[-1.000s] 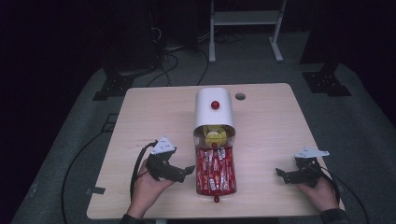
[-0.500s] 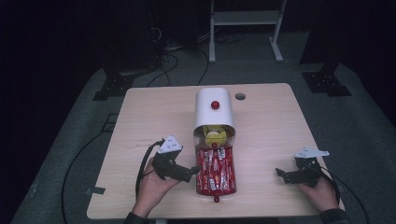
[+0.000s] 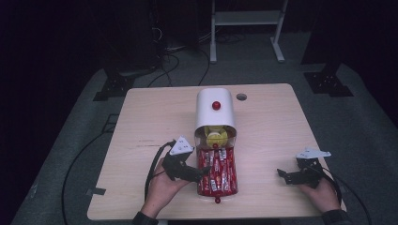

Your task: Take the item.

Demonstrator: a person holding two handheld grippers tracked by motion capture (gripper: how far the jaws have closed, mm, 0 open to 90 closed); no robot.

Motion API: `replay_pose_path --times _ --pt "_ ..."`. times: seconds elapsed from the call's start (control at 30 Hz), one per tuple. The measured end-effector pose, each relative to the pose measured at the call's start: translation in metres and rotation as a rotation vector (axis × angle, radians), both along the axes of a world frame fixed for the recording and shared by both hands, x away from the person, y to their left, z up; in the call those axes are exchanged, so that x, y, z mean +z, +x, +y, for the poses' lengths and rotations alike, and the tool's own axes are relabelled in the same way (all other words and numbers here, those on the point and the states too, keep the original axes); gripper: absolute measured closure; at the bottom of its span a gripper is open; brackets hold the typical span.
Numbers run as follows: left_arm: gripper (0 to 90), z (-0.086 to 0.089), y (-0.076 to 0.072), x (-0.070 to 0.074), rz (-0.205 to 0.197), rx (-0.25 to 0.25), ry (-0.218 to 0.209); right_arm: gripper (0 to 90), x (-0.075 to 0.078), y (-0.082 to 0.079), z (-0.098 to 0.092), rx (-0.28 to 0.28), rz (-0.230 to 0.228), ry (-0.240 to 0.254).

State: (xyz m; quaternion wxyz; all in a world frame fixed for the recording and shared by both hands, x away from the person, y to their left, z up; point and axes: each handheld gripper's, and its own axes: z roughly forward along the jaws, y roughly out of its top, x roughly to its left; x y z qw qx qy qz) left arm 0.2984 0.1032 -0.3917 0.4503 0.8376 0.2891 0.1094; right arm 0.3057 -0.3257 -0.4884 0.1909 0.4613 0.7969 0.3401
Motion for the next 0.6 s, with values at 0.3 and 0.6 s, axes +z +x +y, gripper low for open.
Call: replay_pose_path --times 0.3,0.6 --pt "16.9 -0.015 -0.001 -0.006 0.012 -0.02 0.017 2.4 0.0 0.0 0.0 -0.001 0.001 0.001" --pt "32.0 -0.027 0.0 -0.014 0.021 -0.026 0.046 2.4 0.0 0.0 0.0 0.0 0.0 0.0"
